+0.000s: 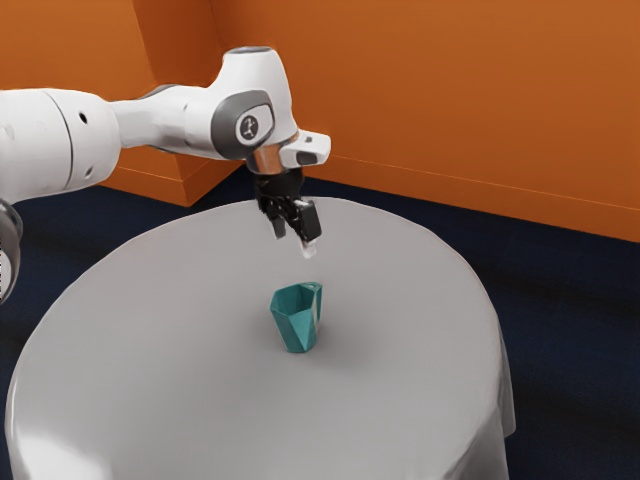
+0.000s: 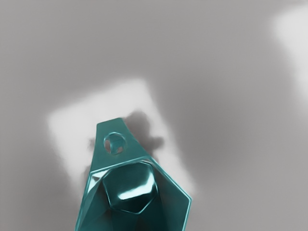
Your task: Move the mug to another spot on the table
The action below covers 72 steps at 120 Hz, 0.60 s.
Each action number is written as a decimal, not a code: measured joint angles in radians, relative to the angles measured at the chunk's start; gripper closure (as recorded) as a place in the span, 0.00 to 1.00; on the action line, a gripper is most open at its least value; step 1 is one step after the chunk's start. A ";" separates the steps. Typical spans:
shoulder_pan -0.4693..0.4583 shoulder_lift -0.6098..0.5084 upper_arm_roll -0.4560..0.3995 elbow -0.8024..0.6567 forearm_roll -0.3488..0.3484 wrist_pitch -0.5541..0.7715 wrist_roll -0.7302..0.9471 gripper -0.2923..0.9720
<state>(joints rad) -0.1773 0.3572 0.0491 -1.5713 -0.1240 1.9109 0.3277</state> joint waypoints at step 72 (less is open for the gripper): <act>0.010 0.127 0.000 -0.079 -0.022 0.238 -0.085 0.24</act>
<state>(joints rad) -0.1673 0.4838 0.0491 -1.6507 -0.1458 2.1486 0.2430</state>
